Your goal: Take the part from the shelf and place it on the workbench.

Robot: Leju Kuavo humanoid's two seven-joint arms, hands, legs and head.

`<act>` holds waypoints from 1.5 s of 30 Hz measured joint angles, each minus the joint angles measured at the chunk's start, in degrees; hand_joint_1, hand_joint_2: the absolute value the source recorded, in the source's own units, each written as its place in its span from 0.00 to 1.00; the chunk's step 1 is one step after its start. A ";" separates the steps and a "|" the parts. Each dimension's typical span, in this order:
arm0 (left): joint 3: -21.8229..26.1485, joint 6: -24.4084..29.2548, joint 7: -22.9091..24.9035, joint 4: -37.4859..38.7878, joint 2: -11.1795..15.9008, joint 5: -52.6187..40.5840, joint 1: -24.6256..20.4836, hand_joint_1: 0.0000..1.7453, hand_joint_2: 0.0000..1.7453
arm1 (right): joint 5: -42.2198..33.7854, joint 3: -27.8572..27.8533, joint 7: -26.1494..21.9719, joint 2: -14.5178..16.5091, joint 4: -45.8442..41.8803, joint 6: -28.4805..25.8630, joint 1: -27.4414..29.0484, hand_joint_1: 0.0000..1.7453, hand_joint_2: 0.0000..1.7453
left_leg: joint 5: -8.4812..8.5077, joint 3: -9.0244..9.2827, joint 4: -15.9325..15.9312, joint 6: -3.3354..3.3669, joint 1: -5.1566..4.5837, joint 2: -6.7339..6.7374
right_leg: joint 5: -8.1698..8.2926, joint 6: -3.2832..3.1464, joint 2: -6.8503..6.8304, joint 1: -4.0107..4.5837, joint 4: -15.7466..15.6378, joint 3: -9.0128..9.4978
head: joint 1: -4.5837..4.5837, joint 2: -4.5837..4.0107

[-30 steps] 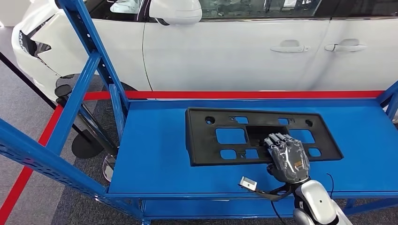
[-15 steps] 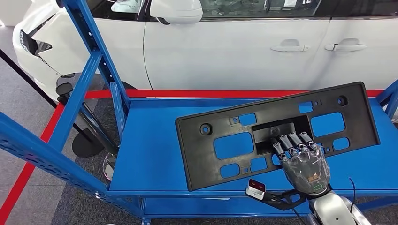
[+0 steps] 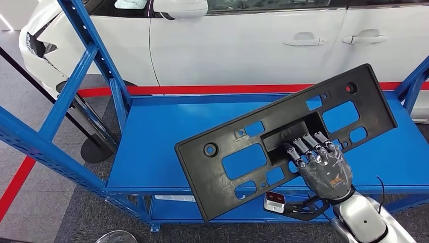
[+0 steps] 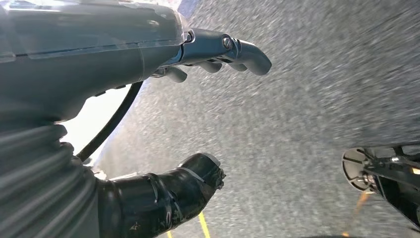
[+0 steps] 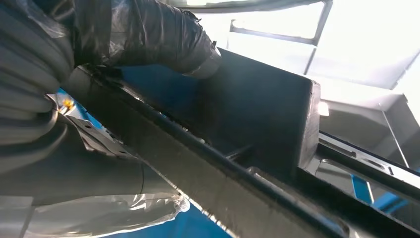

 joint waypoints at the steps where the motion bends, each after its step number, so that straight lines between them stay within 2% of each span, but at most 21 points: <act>1: 0.00 -0.04 0.02 -0.01 0.20 -0.05 0.01 0.00 1.00 | -1.60 0.69 -0.01 0.00 0.03 0.14 -1.65 1.00 1.00 | 0.96 2.92 -4.30 0.92 -0.47 0.03 | 0.43 0.02 0.02 0.20 0.02 -0.36 | 0.01 0.00; 3: 0.00 -0.15 -0.01 0.03 0.58 -0.23 0.00 0.00 1.00 | -4.71 1.86 -0.05 0.01 0.06 1.02 -4.99 1.00 1.00 | 1.93 6.99 -10.87 1.97 -1.19 0.28 | 1.33 0.34 -0.09 0.26 -0.15 -0.71 | 0.03 0.00; 7: 0.00 -0.39 -0.25 0.08 0.90 -0.52 -0.03 0.00 1.00 | -7.65 3.65 -0.85 0.12 0.08 2.75 -10.00 1.00 1.00 | 4.15 7.26 -14.07 2.15 -1.27 0.49 | 2.51 1.67 -0.40 0.07 -0.76 -0.93 | 0.03 0.00; 8: 0.00 -0.47 -0.31 0.10 0.91 -0.60 -0.01 0.00 1.00 | -8.02 3.99 -0.97 0.13 0.09 2.85 -10.72 1.00 1.00 | 5.11 6.99 -14.73 2.28 -1.05 0.58 | 1.28 1.97 -0.33 0.11 -0.06 -1.28 | 0.04 0.00; 11: 0.00 -0.56 -0.39 0.14 0.98 -0.81 0.11 0.00 1.00 | -8.50 4.92 -1.42 0.13 0.19 2.86 -12.24 1.00 1.00 | 7.24 4.97 -15.18 2.51 -0.78 0.78 | -6.62 2.68 -0.21 -0.32 8.30 -3.54 | 0.04 0.00; 13: -0.02 -0.56 -0.39 0.20 1.01 -0.99 0.21 0.00 1.00 | -8.52 5.60 -1.75 0.12 0.31 2.79 -12.90 1.00 1.00 | 8.16 3.15 -14.59 2.30 -0.68 0.86 | -8.29 3.08 -0.24 -0.75 13.97 -4.07 | 0.04 0.00; 14: -0.03 -0.57 -0.40 0.26 1.01 -1.08 0.21 0.00 1.00 | -8.53 5.90 -1.77 0.12 0.36 2.78 -13.08 1.00 1.00 | 8.52 2.22 -14.14 2.12 -0.55 0.88 | -7.22 3.30 -0.25 -0.95 14.24 -3.06 | 0.04 0.00; 16: -0.04 -0.59 -0.41 0.38 1.01 -1.16 0.17 0.00 1.00 | -8.53 6.35 -1.76 0.12 0.45 2.75 -13.40 1.00 1.00 | 9.00 0.45 -12.88 1.66 -0.24 0.87 | -4.63 3.78 -0.29 -1.38 9.20 1.66 | 0.04 0.00; 18: -0.04 -0.61 -0.42 0.45 1.02 -1.20 0.17 0.00 1.00 | -8.54 6.55 -1.76 0.13 0.51 2.74 -13.81 1.00 1.00 | 9.30 -0.89 -11.54 1.01 -0.22 0.80 | -5.06 3.70 -0.25 -1.28 2.24 6.39 | 0.03 0.00; 20: -0.04 -0.61 -0.42 0.49 1.02 -1.21 0.23 0.00 1.00 | -8.58 6.66 -1.75 0.13 0.56 2.72 -14.12 1.00 1.00 | 9.90 -1.62 -10.92 0.23 -0.36 0.73 | -6.02 2.94 -0.18 -0.89 -0.34 7.63 | 0.00 0.00; 23: -0.04 -0.60 -0.41 0.50 1.08 -1.22 0.37 0.00 1.00 | -8.62 6.81 -1.74 0.12 0.63 2.73 -14.44 1.00 1.00 | 8.73 -2.76 -9.66 -0.78 -0.10 0.61 | -4.71 1.23 -0.45 -1.07 -0.45 6.20 | -0.02 0.00; 26: -0.04 -0.62 -0.41 0.54 1.06 -1.24 0.40 0.00 1.00 | -8.77 7.00 -1.86 0.12 0.67 2.72 -14.69 1.00 1.00 | 1.09 -5.46 -1.47 -1.53 0.21 0.56 | -2.91 0.25 -0.61 -1.02 -0.48 4.07 | -0.05 0.00; 28: -0.04 -0.63 -0.42 0.59 1.04 -1.32 0.34 0.00 1.00 | -9.46 7.25 -2.43 0.12 0.70 2.69 -14.73 1.00 1.00 | -1.03 -6.28 4.19 -1.64 0.27 0.56 | -1.74 0.20 -0.61 -0.77 -0.33 2.37 | -0.04 0.00; 29: -0.05 -0.62 -0.44 0.60 1.06 -1.39 0.30 0.00 1.00 | -10.06 7.42 -2.91 0.12 0.74 2.68 -14.79 1.00 1.00 | -0.17 -5.46 4.73 -1.51 0.24 0.55 | -1.16 0.21 -0.60 -0.65 -0.20 1.49 | -0.04 0.00; 31: -0.08 -0.61 -0.58 0.61 1.14 -1.52 0.20 0.00 1.00 | -11.20 7.71 -3.84 0.12 0.81 2.66 -15.13 1.00 1.00 | 2.91 -0.71 -0.17 -0.72 0.02 0.46 | -0.08 0.32 -0.52 -0.43 0.04 0.00 | -0.05 0.00; 33: -0.11 -0.61 -0.85 0.62 1.37 -1.51 0.12 0.00 1.00 | -11.80 7.90 -4.53 0.12 0.84 2.63 -15.64 1.00 1.00 | 3.14 5.10 -8.32 0.22 -0.34 0.35 | 0.88 0.73 -0.48 -0.30 0.06 -0.73 | -0.05 0.00; 35: -0.11 -0.61 -1.05 0.64 1.54 -1.38 0.04 0.00 1.00 | -11.94 8.05 -4.87 0.12 0.84 2.56 -16.02 1.00 1.00 | 2.38 7.24 -12.41 0.63 -0.70 0.28 | 1.90 1.46 -0.62 -0.47 -0.35 -0.78 | -0.05 0.00; 38: -0.11 -0.67 -1.15 0.78 1.56 -1.42 -0.11 0.00 1.00 | -12.14 8.17 -4.97 0.11 0.87 2.02 -16.31 1.00 1.00 | 4.38 6.54 -13.87 1.19 -0.55 0.56 | 1.69 2.48 -0.62 -0.65 -0.44 -1.10 | -0.05 0.00; 42: -0.13 -0.87 -1.20 0.96 1.63 -1.67 -0.21 0.00 1.00 | -12.61 8.59 -5.68 0.12 1.07 1.73 -16.91 1.00 1.00 | 7.30 3.75 -14.16 1.97 -0.35 0.97 | -8.32 3.11 -0.36 -0.72 10.49 -4.22 | -0.03 0.00; 43: -0.13 -0.93 -1.21 0.96 1.68 -1.67 -0.19 0.00 1.00 | -12.63 8.74 -5.84 0.12 1.11 1.80 -16.96 1.00 1.00 | 7.89 2.71 -13.89 1.90 -0.37 0.99 | -8.90 3.27 -0.36 -0.75 13.39 -4.48 | -0.03 0.00; 45: -0.13 -1.03 -1.26 0.97 1.75 -1.61 -0.18 0.00 1.00 | -12.60 9.06 -5.93 0.12 1.17 1.81 -17.10 1.00 1.00 | 8.92 0.54 -13.08 1.66 -0.35 0.99 | -6.45 3.48 -0.37 -0.88 14.18 -2.49 | -0.03 0.00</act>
